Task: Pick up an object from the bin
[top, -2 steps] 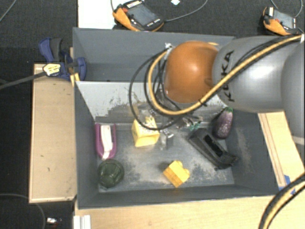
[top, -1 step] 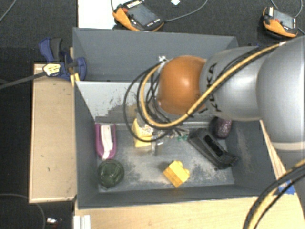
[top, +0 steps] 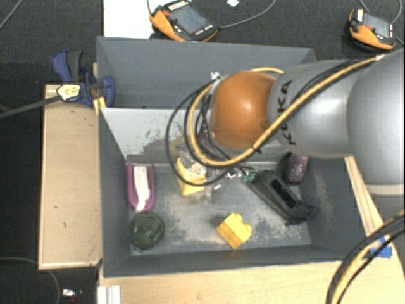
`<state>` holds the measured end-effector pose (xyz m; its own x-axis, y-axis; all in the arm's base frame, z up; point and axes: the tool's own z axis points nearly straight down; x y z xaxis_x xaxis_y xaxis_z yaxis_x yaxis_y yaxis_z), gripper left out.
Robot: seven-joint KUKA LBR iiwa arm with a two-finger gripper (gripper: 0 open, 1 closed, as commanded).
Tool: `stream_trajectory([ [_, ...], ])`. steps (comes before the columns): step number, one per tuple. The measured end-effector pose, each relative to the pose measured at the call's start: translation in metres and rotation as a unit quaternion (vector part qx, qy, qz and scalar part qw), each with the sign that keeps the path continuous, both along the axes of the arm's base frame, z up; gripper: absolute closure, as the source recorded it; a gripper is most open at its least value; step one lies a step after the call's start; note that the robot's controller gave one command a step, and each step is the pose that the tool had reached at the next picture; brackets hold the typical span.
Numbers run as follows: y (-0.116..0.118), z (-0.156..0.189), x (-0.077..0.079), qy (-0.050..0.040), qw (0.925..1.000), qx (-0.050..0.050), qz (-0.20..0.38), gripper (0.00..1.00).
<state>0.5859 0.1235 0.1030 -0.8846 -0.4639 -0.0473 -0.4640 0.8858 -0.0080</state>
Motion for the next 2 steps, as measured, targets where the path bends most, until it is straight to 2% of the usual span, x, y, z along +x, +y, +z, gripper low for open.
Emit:
stream_trajectory([
  [1,0.0066,-0.0114,0.0210,-0.0212,0.9990,0.010,-0.038,1.00],
  [2,0.0065,-0.0114,0.0210,-0.0210,0.9990,0.010,-0.039,1.00],
])
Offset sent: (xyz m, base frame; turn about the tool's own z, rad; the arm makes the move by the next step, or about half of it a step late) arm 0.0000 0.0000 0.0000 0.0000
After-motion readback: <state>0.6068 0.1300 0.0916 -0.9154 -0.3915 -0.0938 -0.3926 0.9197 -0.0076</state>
